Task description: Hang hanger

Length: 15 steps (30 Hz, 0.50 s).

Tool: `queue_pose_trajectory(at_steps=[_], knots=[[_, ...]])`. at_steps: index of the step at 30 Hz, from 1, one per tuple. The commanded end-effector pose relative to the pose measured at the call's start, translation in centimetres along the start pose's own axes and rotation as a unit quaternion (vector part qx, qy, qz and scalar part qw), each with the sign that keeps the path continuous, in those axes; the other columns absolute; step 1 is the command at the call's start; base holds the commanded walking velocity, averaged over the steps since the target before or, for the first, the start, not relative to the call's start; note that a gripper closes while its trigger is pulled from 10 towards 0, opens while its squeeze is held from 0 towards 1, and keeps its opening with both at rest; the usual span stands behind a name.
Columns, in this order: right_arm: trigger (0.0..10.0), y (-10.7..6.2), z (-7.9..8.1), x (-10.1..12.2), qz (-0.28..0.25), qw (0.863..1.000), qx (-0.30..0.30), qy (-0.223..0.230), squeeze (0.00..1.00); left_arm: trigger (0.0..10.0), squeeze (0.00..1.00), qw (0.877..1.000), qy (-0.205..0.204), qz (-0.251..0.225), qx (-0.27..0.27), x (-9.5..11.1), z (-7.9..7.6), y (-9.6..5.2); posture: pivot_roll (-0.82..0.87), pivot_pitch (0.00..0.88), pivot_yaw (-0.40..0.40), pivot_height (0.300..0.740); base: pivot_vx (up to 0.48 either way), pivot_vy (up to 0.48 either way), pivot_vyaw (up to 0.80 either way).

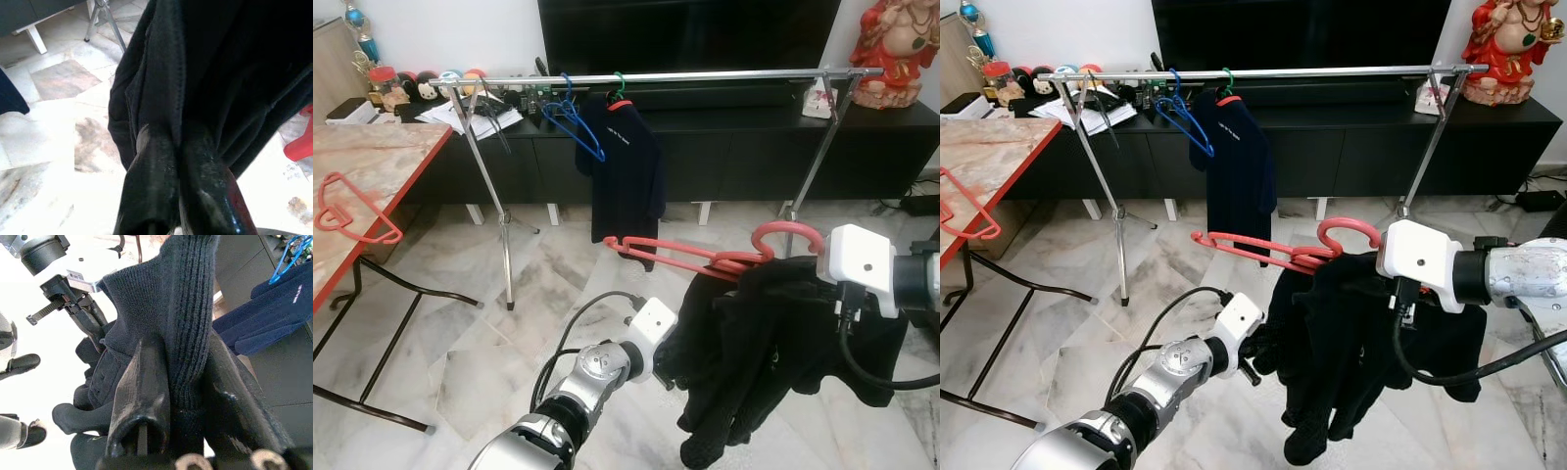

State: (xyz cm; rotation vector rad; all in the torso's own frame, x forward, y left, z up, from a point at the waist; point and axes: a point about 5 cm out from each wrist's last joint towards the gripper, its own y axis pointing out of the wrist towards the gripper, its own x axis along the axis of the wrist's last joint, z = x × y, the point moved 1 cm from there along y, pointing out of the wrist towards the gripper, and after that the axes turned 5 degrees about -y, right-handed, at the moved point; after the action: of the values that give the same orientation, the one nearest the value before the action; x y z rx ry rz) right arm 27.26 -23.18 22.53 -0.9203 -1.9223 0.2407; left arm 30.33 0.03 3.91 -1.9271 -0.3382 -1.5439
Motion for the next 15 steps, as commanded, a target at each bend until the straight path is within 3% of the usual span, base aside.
queue_pose_trajectory(at_steps=[1,9,15], knots=[[0.0,-0.8,-1.0,1.2,-0.015,0.999,-0.027,-0.022,0.00,0.0,0.00,1.000,-0.009,0.010,-0.006,-0.4,-0.3,0.1,-0.25,0.000,0.058,0.740,0.000,0.000,0.00],[0.0,-0.3,-0.7,1.0,-0.017,0.999,-0.024,-0.018,0.00,0.0,0.00,1.000,-0.017,0.013,0.021,-0.5,0.4,-0.1,-0.25,0.000,0.060,0.740,0.000,0.000,0.00],[0.0,-0.2,-0.3,-0.4,0.005,1.000,-0.014,-0.005,0.00,0.0,0.00,0.994,-0.036,0.015,0.103,0.0,3.0,-0.9,-0.25,0.000,0.061,0.740,0.000,0.000,0.00]])
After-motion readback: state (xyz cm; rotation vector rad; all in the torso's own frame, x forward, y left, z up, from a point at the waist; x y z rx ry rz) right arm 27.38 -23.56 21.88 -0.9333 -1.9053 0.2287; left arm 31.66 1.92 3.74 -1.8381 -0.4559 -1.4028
